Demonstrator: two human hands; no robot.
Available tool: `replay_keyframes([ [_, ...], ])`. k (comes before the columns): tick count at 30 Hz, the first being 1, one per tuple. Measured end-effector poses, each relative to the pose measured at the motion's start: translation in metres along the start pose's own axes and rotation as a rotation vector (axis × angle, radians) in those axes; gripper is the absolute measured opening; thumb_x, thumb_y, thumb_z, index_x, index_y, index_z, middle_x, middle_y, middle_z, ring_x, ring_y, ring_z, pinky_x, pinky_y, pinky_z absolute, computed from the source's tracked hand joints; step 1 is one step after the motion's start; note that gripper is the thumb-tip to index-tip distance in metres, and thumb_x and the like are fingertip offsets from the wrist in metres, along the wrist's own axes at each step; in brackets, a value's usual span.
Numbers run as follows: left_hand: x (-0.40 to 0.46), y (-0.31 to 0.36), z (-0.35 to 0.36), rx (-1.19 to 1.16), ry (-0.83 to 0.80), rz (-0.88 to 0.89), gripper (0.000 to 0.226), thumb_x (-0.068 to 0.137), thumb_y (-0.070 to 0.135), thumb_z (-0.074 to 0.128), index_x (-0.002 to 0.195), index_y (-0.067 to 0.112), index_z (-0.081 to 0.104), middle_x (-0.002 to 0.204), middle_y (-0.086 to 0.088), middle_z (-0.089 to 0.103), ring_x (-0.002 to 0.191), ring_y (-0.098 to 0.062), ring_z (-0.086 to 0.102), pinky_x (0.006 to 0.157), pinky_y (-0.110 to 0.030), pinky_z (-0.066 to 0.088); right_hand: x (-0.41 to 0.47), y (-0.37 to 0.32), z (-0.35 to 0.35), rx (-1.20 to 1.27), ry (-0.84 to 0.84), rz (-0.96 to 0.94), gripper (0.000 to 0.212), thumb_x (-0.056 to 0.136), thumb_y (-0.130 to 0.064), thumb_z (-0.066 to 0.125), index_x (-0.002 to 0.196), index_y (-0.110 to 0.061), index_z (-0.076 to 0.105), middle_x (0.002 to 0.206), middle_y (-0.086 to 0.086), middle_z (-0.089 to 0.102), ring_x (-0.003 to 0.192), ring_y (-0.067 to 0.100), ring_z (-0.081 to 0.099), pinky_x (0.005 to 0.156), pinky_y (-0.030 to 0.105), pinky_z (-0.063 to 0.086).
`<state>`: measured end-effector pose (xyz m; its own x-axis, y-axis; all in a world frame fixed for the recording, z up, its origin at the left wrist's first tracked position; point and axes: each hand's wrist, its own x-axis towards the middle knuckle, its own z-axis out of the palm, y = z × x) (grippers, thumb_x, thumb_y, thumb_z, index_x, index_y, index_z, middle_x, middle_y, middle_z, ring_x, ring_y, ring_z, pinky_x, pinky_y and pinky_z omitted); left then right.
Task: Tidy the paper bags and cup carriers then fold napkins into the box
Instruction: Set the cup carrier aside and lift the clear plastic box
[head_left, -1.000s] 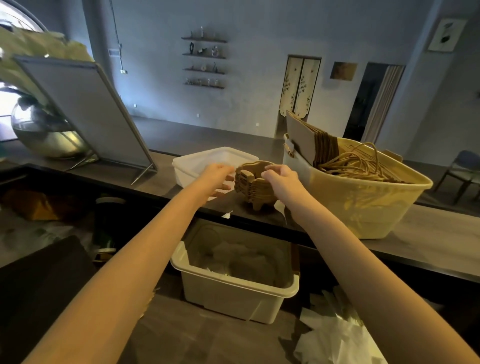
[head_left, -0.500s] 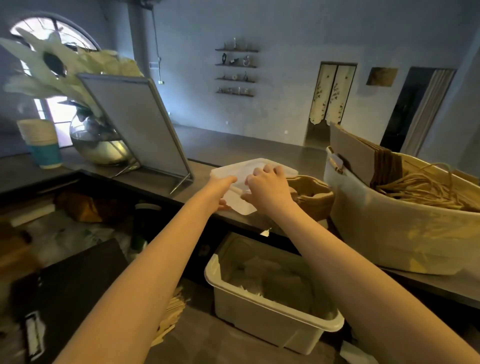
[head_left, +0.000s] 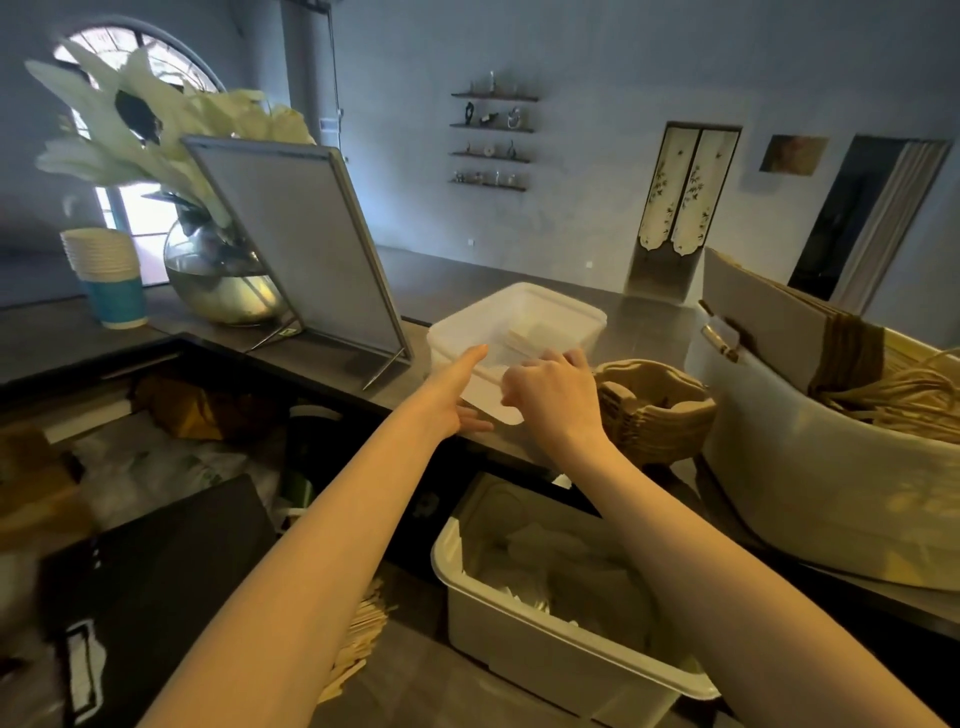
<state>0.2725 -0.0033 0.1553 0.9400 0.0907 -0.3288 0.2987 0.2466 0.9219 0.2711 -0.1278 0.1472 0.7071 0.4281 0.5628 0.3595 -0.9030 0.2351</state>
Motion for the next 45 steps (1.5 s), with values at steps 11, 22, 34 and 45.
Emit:
replay_keyframes([
  [11, -0.043, 0.026, -0.016, -0.119, 0.075, 0.218, 0.054, 0.088, 0.027, 0.060, 0.131, 0.020, 0.027, 0.112, -0.017, 0.058, 0.077, -0.031, 0.068, 0.062, -0.046, 0.058, -0.011, 0.004, -0.074, 0.555, 0.136, 0.043, 0.028, 0.094, -0.037, 0.052, 0.115, -0.025, 0.065, 0.128, -0.006, 0.057, 0.125, 0.016, 0.044, 0.103, 0.032, 0.022],
  [22, -0.114, 0.041, -0.045, 0.119, 0.097, 0.227, 0.029, 0.090, 0.048, 0.051, 0.109, 0.027, 0.045, 0.104, -0.017, 0.063, 0.084, -0.030, 0.063, 0.056, -0.035, 0.050, -0.041, 0.052, -0.122, 1.002, 0.074, 0.797, 0.057, 0.096, -0.030, 0.042, 0.146, -0.006, 0.027, 0.145, 0.010, 0.037, 0.129, 0.026, 0.039, 0.099, 0.037, 0.035],
  [34, -0.183, 0.025, -0.039, 0.138, 0.106, 0.321, 0.047, 0.089, 0.063, 0.039, 0.104, 0.021, 0.055, 0.092, -0.008, 0.063, 0.075, -0.022, 0.063, 0.045, -0.026, 0.055, -0.105, 0.049, -0.163, 1.201, 0.193, 0.778, 0.027, 0.092, -0.023, 0.043, 0.101, -0.009, 0.064, 0.101, 0.017, 0.061, 0.093, 0.033, 0.057, 0.077, 0.041, 0.044],
  [45, -0.219, -0.057, -0.003, 0.259, 0.034, 0.268, 0.036, 0.092, 0.049, 0.036, 0.106, 0.022, 0.054, 0.106, -0.012, 0.062, 0.089, -0.026, 0.062, 0.064, -0.033, 0.050, -0.221, 0.068, -0.171, 1.113, 0.174, 0.722, 0.030, 0.094, -0.020, 0.039, 0.067, -0.019, 0.051, 0.068, 0.003, 0.044, 0.065, 0.015, 0.040, 0.064, 0.034, 0.032],
])
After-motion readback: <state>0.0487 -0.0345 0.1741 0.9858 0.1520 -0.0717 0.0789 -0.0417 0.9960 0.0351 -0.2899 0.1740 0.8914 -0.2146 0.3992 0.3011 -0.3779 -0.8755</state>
